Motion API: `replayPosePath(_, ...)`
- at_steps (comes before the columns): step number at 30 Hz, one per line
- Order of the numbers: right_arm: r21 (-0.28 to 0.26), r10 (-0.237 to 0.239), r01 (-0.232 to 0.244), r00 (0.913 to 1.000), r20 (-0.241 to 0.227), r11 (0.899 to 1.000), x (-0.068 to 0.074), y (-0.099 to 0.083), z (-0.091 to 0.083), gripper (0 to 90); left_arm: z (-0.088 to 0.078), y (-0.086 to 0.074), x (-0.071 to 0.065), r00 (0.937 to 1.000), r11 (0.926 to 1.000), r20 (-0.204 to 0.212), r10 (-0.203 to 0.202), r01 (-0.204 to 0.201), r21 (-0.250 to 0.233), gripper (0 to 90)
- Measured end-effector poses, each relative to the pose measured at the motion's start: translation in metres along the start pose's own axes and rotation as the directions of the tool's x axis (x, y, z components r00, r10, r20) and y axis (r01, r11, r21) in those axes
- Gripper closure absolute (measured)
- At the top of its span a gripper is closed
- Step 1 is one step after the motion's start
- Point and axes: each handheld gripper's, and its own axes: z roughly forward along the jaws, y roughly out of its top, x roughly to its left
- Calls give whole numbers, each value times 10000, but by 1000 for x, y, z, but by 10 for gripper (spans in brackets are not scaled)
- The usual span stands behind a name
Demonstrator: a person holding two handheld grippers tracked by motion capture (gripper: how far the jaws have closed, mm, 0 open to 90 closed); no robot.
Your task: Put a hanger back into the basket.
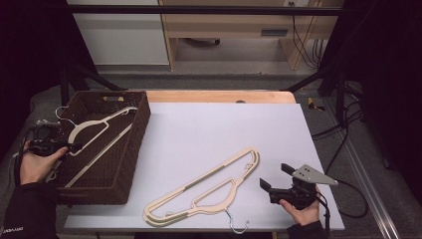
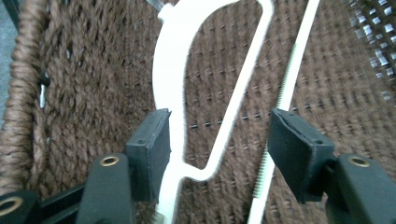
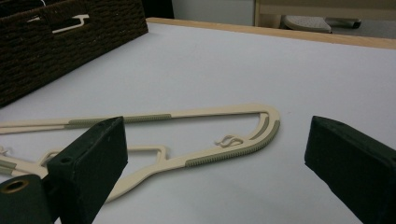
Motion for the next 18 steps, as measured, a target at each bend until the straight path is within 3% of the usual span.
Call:
replayPosePath(6, -74, -16, 16, 10000, -3, 10000, 0, 1, -2, 63, -20, 1, -8, 9995, 9963, 122, 304, -293, -808, 362)
replayPosePath(7, -77, -30, 30, 10000, -21, 10000, 0, 1, -3, 63, -29, 2, -14, 9985, 9902, 256, 488, -450, -1321, 351)
replayPosePath(8, -85, -12, 12, 10000, -4, 10000, 0, 2, -3, 63, -34, 3, -17, 9978, 9869, 314, 582, -528, -1527, 343)
replayPosePath(12, -133, -44, 44, 10000, -11, 9999, 1, 3, -3, 62, -51, 4, -35, 9933, 9582, 854, 776, -506, -2816, 257)
replayPosePath(14, -135, -58, 58, 10000, -2, 9999, 1, 3, -3, 61, -59, 5, -45, 9874, 9423, 1160, 1080, -645, -3284, 222)
replayPosePath(17, -137, -51, 50, 10000, -55, 9999, 2, 4, -4, 60, -68, 7, -63, 9781, 9126, 1433, 1508, -820, -4006, 163)
replayPosePath(18, -132, -48, 47, 9999, -102, 9999, 3, 4, -4, 58, -68, 7, -63, 9781, 9126, 1433, 1508, -820, -4006, 151)
